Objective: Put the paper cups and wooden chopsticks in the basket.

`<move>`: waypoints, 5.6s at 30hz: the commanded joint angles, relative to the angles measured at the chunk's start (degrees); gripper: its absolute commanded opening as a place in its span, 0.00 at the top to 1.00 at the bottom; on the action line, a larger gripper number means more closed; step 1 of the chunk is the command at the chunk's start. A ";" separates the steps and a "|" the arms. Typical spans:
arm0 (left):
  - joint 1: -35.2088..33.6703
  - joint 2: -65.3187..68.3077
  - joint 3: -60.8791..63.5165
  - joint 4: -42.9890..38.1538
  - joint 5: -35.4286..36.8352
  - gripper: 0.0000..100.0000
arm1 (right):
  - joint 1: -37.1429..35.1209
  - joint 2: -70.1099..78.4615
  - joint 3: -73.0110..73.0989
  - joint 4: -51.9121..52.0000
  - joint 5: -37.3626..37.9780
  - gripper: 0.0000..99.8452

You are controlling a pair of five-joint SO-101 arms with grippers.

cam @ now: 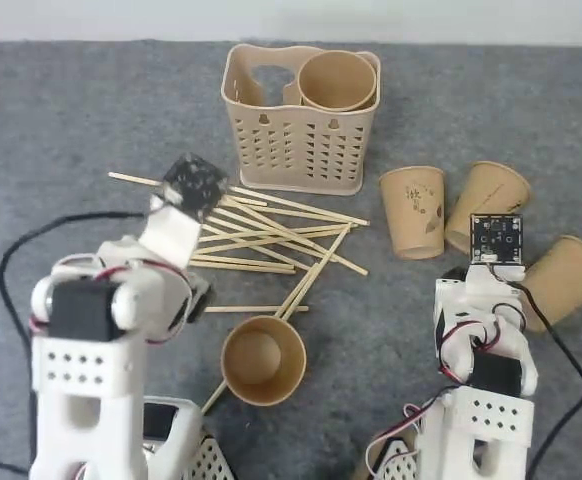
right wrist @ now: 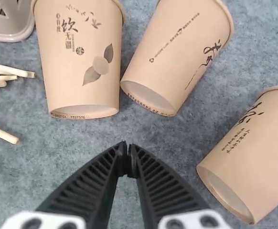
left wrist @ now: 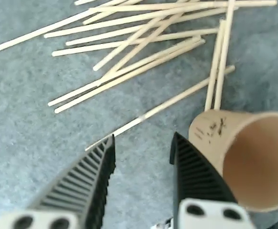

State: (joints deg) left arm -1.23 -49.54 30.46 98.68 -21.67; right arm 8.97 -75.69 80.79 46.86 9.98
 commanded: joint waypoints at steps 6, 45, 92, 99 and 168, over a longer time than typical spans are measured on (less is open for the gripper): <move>6.24 -6.42 7.34 2.11 -1.41 0.82 | -0.40 -0.75 -0.44 -1.36 0.70 0.99; 19.08 20.84 6.37 -4.84 6.07 0.99 | -0.48 -0.66 1.58 -4.88 2.29 0.99; 18.64 75.87 -107.65 -6.33 48.18 0.99 | -0.48 -0.75 1.67 -4.62 2.46 0.99; 13.80 82.46 -107.65 -12.04 48.26 0.99 | -0.48 -0.84 1.67 -4.44 2.55 0.99; 1.76 34.64 -35.30 -5.19 36.48 0.62 | 24.75 108.18 -112.88 55.43 51.69 0.80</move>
State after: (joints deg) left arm 0.53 -12.53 -4.62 94.55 15.16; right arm 35.69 31.91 -32.18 97.14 58.86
